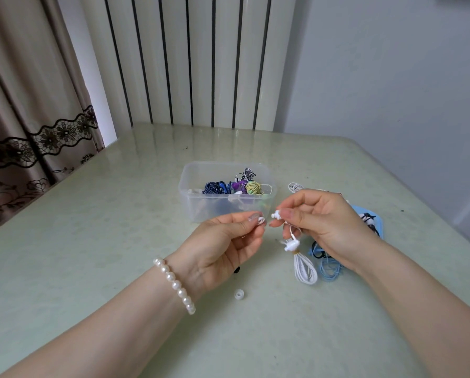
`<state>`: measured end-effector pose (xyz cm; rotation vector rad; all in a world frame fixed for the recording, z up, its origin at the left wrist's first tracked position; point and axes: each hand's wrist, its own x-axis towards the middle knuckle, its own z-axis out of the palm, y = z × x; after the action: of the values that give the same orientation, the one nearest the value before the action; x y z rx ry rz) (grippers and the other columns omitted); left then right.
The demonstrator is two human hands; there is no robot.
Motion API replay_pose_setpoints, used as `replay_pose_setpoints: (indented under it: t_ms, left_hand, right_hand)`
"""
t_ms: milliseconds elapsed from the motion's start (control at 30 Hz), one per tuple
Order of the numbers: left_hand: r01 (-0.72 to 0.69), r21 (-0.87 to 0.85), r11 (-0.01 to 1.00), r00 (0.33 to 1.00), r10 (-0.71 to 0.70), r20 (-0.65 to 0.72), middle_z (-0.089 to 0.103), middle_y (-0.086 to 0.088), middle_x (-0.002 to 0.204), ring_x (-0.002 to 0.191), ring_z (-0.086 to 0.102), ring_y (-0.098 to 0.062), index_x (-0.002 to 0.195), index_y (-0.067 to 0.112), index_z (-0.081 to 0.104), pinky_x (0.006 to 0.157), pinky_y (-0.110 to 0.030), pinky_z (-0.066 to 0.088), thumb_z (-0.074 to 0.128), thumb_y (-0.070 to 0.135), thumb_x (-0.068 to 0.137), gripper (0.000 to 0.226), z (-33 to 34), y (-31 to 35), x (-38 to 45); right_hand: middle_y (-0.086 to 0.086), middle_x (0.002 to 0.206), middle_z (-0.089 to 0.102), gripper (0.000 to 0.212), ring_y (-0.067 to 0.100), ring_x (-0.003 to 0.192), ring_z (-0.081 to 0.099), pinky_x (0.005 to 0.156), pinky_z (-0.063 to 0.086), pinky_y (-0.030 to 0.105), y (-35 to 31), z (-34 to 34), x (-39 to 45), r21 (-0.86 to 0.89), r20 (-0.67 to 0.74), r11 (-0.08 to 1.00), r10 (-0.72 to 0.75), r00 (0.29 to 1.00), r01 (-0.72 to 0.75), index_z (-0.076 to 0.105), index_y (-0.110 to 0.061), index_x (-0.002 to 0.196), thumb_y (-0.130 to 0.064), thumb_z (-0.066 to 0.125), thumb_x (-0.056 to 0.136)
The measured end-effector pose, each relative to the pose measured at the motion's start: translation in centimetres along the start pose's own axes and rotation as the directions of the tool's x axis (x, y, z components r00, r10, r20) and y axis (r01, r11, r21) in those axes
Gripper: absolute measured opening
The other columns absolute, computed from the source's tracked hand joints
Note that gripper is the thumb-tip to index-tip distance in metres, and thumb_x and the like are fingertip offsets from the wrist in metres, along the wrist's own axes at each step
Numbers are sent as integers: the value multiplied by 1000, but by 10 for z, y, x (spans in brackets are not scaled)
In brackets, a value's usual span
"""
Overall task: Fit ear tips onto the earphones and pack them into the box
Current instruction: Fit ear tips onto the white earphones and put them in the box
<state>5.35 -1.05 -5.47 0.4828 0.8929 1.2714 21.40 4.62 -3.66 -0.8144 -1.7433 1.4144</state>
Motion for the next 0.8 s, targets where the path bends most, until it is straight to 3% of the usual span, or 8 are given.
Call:
replay_pose_setpoints:
  t_ms: [233, 367, 600, 800]
  left_hand:
    - [29, -83, 996, 1000, -29, 7, 67, -10, 69, 55, 65, -10, 85, -5, 63, 56, -20, 56, 54, -5, 83, 10, 2, -2, 0]
    - [55, -82, 995, 998, -54, 21, 67, -12, 78, 58, 66, -11, 90, -9, 63, 58, -21, 57, 54, -5, 82, 13, 2, -2, -1]
    - [70, -48, 996, 998, -70, -1, 69, -9, 69, 57, 66, -10, 83, -4, 65, 58, -21, 56, 54, -2, 83, 11, 3, -2, -2]
    - [62, -41, 997, 998, -62, 11, 69, -13, 76, 62, 68, -14, 91, -6, 64, 62, -25, 57, 52, -1, 86, 14, 2, -3, -1]
  right_hand:
    - [-3, 53, 65, 2, 12, 47, 55, 51, 46, 35, -1, 9, -3, -115, -23, 990, -82, 996, 79, 65, -4, 75, -2, 66, 74]
    - [-6, 49, 63, 8, 8, 44, 54, 44, 48, 22, -2, 12, -3, -115, -52, 987, -123, 991, 116, 65, -4, 73, 4, 66, 74]
    - [-10, 43, 58, 12, 1, 37, 48, 41, 40, 13, 1, 13, -3, -161, -80, 978, -149, 986, 135, 67, -5, 74, 7, 66, 74]
    - [-10, 48, 61, 16, 4, 42, 51, 47, 50, 24, 5, 13, -1, -233, -107, 965, -146, 983, 118, 67, -12, 70, 2, 68, 76]
